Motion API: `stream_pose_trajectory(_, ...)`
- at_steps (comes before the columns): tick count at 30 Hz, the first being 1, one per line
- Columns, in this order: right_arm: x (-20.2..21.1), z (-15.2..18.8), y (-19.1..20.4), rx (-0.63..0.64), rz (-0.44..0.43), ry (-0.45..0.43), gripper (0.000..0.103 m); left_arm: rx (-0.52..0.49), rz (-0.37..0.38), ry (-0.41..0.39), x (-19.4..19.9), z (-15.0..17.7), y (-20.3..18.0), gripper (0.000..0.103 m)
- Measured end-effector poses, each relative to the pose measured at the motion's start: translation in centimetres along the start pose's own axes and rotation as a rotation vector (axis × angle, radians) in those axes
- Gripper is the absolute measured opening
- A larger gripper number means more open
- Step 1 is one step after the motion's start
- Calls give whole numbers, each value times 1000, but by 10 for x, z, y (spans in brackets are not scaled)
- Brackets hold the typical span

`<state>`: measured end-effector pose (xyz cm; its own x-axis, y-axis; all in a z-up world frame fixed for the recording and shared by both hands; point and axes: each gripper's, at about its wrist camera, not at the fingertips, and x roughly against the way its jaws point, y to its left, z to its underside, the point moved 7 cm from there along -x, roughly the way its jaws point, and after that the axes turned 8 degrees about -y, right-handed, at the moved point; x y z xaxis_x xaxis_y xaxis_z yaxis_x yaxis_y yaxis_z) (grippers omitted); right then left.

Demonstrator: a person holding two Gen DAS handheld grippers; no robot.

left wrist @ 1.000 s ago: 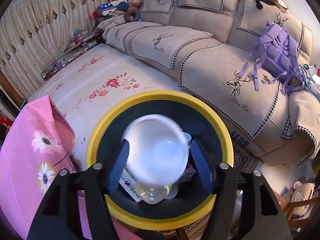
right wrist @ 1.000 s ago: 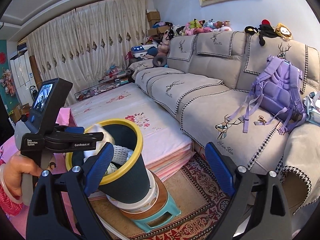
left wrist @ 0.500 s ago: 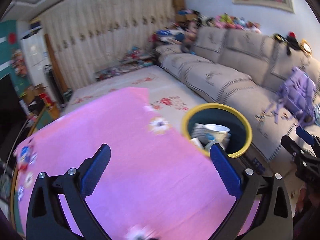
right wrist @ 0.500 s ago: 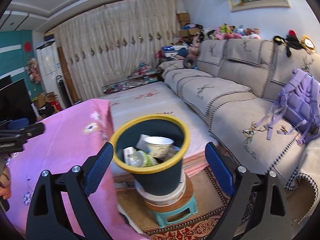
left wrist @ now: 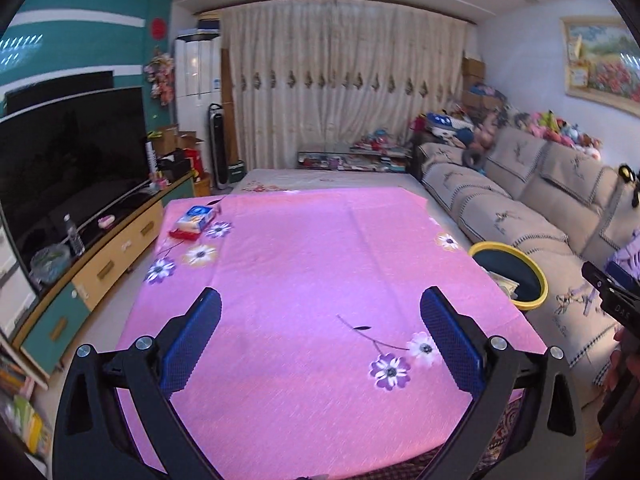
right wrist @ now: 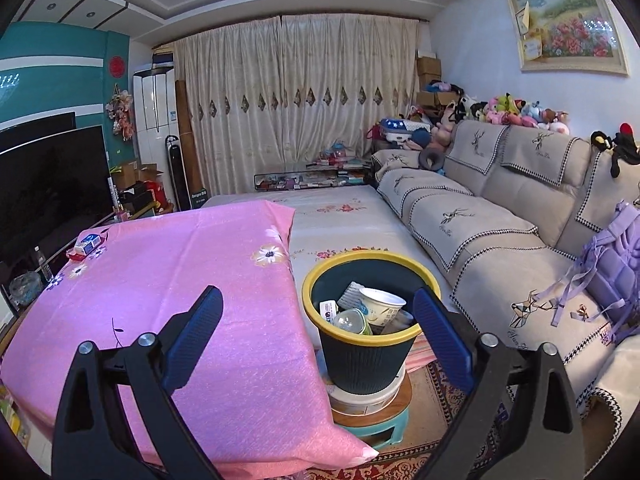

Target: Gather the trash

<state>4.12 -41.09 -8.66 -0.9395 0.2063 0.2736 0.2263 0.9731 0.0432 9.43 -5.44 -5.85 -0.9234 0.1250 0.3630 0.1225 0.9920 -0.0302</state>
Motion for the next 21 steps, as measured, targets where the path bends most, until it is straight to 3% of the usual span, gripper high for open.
stream_pose_trajectory(9, 9, -2, 1, 11, 2, 0, 92, 37, -93, -28, 13, 4, 26, 98)
stream_pose_trajectory(21, 1, 0, 0, -1, -7, 19, 92, 31, -113, -26, 10, -2, 22, 98)
